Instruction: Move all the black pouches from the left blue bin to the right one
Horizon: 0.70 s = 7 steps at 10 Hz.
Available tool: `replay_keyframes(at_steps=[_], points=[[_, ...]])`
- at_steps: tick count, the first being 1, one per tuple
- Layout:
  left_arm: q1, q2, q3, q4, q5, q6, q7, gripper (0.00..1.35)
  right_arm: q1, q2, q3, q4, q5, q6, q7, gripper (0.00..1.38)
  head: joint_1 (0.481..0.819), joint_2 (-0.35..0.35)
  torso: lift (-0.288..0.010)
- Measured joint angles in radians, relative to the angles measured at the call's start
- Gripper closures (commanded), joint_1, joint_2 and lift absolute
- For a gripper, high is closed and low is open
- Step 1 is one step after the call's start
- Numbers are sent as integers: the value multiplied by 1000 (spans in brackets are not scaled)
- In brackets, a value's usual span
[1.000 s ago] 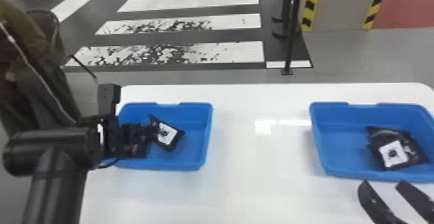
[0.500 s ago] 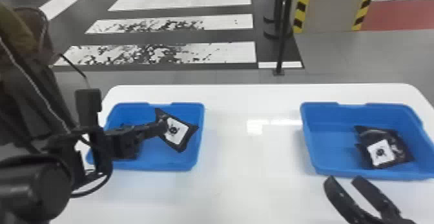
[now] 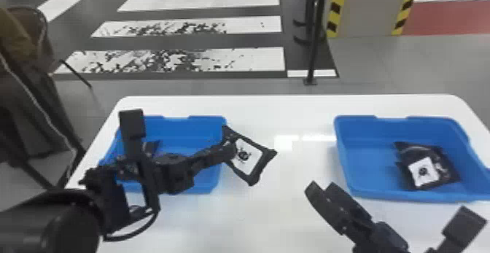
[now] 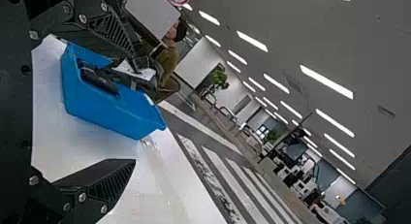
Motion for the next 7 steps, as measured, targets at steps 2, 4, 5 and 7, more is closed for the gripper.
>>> replay_keyframes(at_steps=[2,4,5,7], points=[[-8,4,-56,0,31,-1,0,1145,-34,-2,26,19,-26,4,-4,271,695,70,-140],[-21,8,-100,0,47,5,2,1145,-61,-2,43,25,-41,13,-10,271,695,44,-140],[-23,9,-115,0,54,8,2,1145,-69,-2,53,28,-44,22,-14,277,695,40,-140],[-32,9,-144,3,64,14,3,1145,-91,6,63,43,-47,30,-18,502,695,32,-140]])
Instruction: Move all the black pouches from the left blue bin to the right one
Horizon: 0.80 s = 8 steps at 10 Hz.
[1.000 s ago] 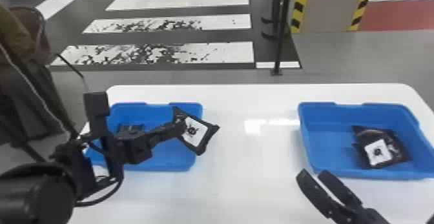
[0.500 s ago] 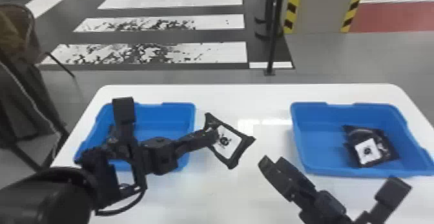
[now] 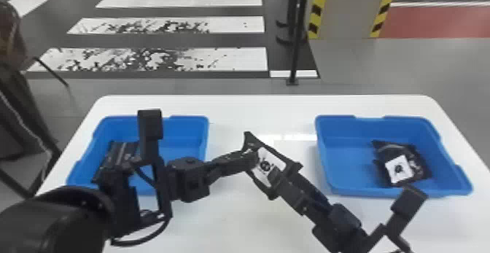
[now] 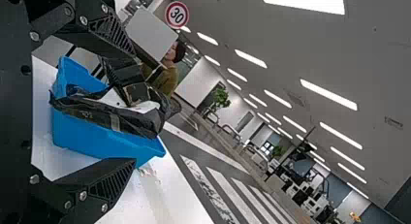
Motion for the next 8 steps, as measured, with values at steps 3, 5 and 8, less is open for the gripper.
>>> replay_keyframes(at_steps=[3,5,8], points=[[-7,1,-20,4,7,0,0,1145,-14,6,0,19,-22,33,-1,1276,695,24,-140],[-4,1,-21,11,16,-19,11,826,-14,7,0,21,-41,33,1,1276,695,25,-140],[13,-6,-14,38,60,-79,27,117,-11,6,-14,8,-51,30,2,1276,695,17,-140]])
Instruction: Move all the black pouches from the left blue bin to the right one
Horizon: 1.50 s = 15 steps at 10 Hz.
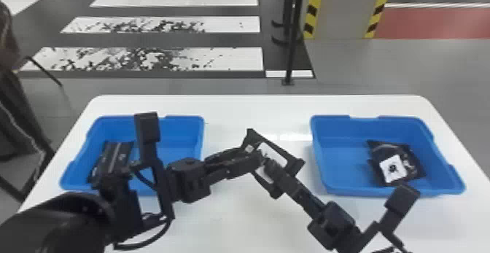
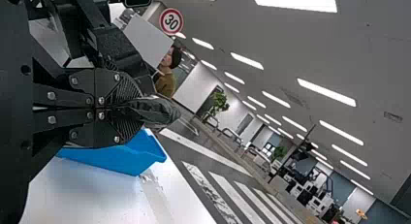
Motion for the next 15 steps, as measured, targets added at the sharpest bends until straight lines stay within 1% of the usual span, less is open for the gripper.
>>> replay_keyframes(at_steps=[1,2,3,6,7,8,9,10,11,12,13,15], points=[[8,-3,14,0,-2,-15,1,124,-8,-4,-19,3,4,-2,-1,1276,695,11,-140],[14,-4,31,0,-3,-31,1,128,-29,-16,-50,13,20,-2,-1,1276,695,6,-140],[17,-4,52,0,-6,-46,1,128,-62,-29,-97,31,52,-3,-1,1276,695,-15,-140],[26,-4,136,0,-36,-58,4,128,-203,-67,-290,153,218,-28,-3,1276,695,-113,-140],[25,-4,158,0,-44,-58,6,128,-248,-81,-333,204,269,-16,-4,1273,695,-136,-140],[21,-5,176,0,-51,-59,14,128,-289,-94,-354,252,291,29,-5,1010,695,-140,-140],[19,-10,199,0,-63,-62,24,128,-324,-100,-364,294,293,74,-7,518,695,-132,-140],[17,-15,227,0,-83,-62,30,128,-342,-100,-367,318,297,76,-17,144,695,-116,-140],[13,-16,254,0,-111,-60,31,128,-337,-93,-372,325,307,12,-30,75,695,-105,-140],[9,-15,283,0,-145,-56,31,128,-301,-79,-384,302,335,-72,-43,122,695,-100,-140],[10,-15,316,0,-171,-55,36,128,-245,-64,-388,253,387,-152,-49,130,695,-84,-140],[15,-22,382,0,-237,-45,44,128,-103,-27,-355,121,503,-294,-73,130,695,-6,-140]])
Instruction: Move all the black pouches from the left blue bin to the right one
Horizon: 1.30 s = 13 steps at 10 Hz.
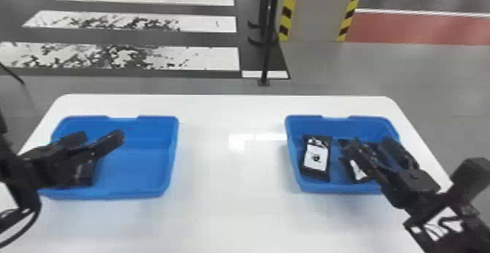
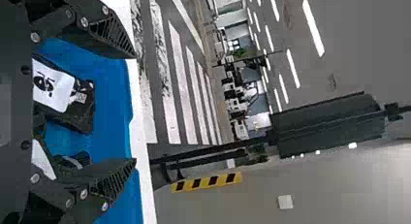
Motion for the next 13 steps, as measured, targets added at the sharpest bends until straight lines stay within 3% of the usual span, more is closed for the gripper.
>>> replay_keyframes(at_steps=[3,6,8,10,13], points=[[-10,-25,94,0,-129,50,26,128,207,64,44,-147,98,-121,-25,133,695,123,-140],[-55,-21,140,25,-254,171,45,128,307,76,107,-201,84,-111,-16,131,695,249,-140],[-132,13,93,109,-286,246,43,130,310,75,125,-197,75,-90,-3,133,695,267,-140],[-208,38,17,193,-278,283,41,134,305,73,131,-187,64,-76,2,134,695,225,-140],[-265,22,-12,241,-363,346,50,134,294,73,136,-170,39,-58,11,136,695,231,-140]])
